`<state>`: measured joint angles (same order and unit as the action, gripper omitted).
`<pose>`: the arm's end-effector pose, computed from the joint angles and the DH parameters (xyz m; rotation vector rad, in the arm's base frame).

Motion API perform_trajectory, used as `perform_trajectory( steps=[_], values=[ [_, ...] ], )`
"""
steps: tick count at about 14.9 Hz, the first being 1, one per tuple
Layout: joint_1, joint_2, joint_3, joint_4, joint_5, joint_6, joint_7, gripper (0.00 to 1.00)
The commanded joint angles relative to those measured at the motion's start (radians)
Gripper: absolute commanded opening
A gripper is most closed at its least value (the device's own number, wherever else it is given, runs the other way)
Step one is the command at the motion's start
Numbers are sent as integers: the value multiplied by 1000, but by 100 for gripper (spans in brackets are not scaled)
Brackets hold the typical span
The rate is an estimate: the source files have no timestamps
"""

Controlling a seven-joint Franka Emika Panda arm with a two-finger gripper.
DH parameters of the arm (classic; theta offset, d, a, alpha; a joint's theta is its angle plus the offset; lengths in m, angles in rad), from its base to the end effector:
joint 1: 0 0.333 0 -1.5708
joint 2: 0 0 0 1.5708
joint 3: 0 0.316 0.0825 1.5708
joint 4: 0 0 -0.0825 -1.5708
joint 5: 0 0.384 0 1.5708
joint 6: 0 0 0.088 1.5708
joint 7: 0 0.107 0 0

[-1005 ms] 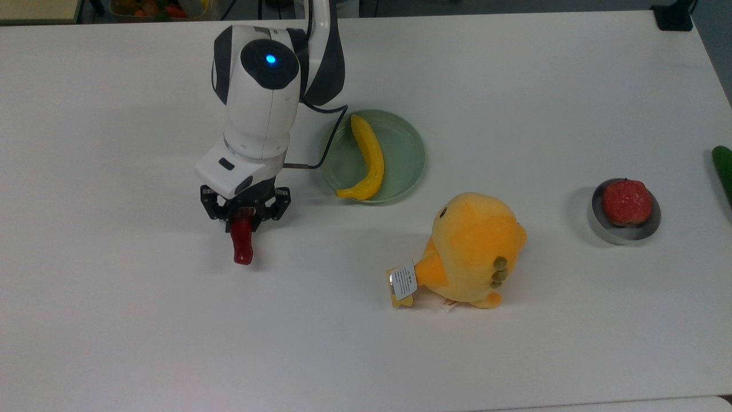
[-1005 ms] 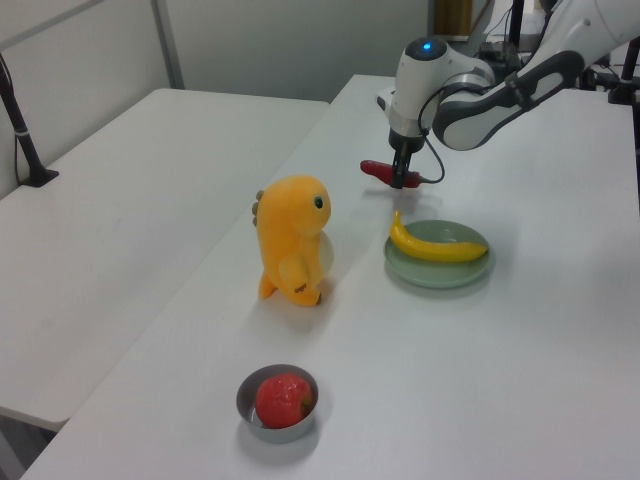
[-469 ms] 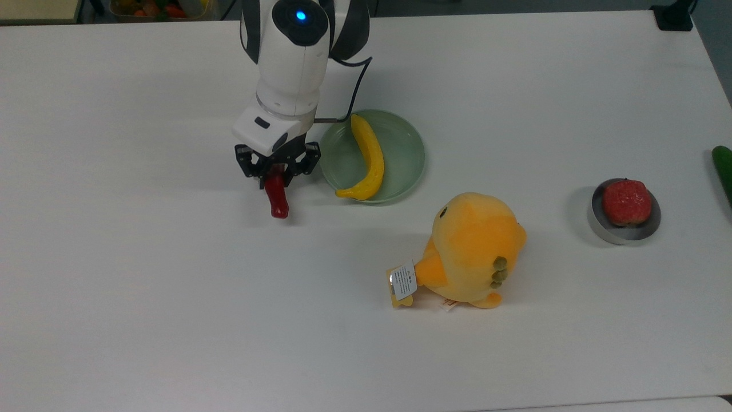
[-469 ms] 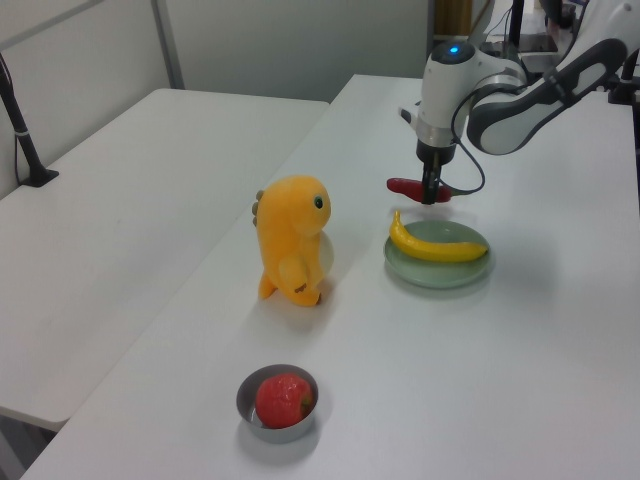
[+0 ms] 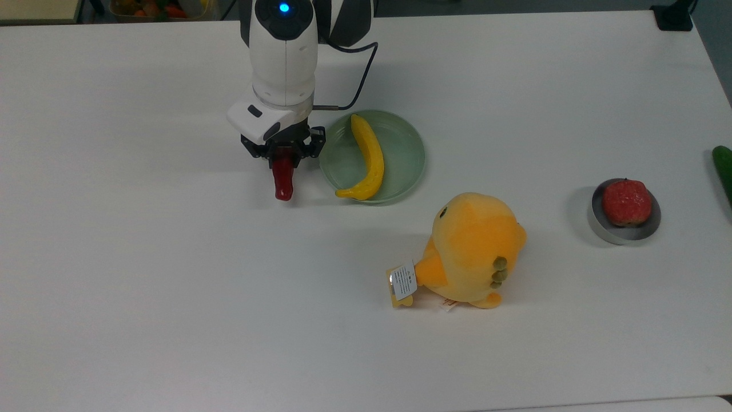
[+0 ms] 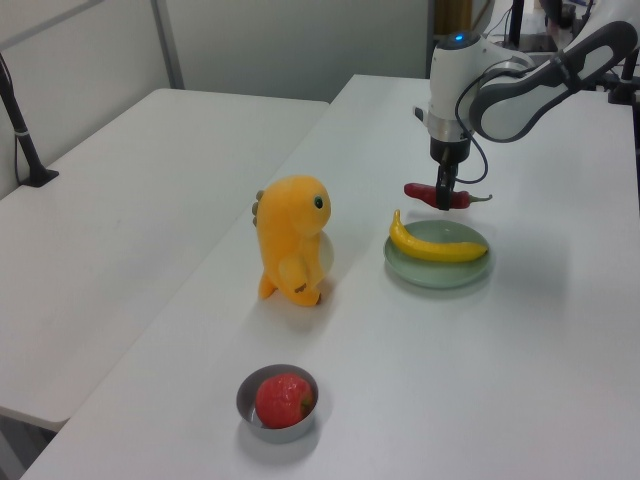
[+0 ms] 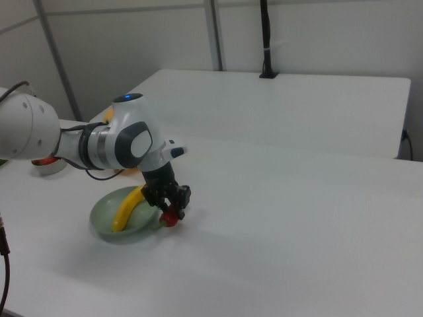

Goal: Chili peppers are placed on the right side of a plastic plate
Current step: 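Lift the chili pepper and carry it toward the green plate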

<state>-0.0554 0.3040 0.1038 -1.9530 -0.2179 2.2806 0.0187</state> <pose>0.6132 0.0218 0.3267 2.9960 0.2472 0.0473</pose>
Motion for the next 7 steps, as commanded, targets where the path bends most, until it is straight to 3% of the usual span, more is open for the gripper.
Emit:
perform_trajectory(
  steps=[1,2,7],
  values=[
    [5,-29,2,-30,29,-29,-20,96],
    [5,-31,4,-30,29,-29,-20,100],
    [5,-29,4,-27,29,-33,-13,100]
  ],
)
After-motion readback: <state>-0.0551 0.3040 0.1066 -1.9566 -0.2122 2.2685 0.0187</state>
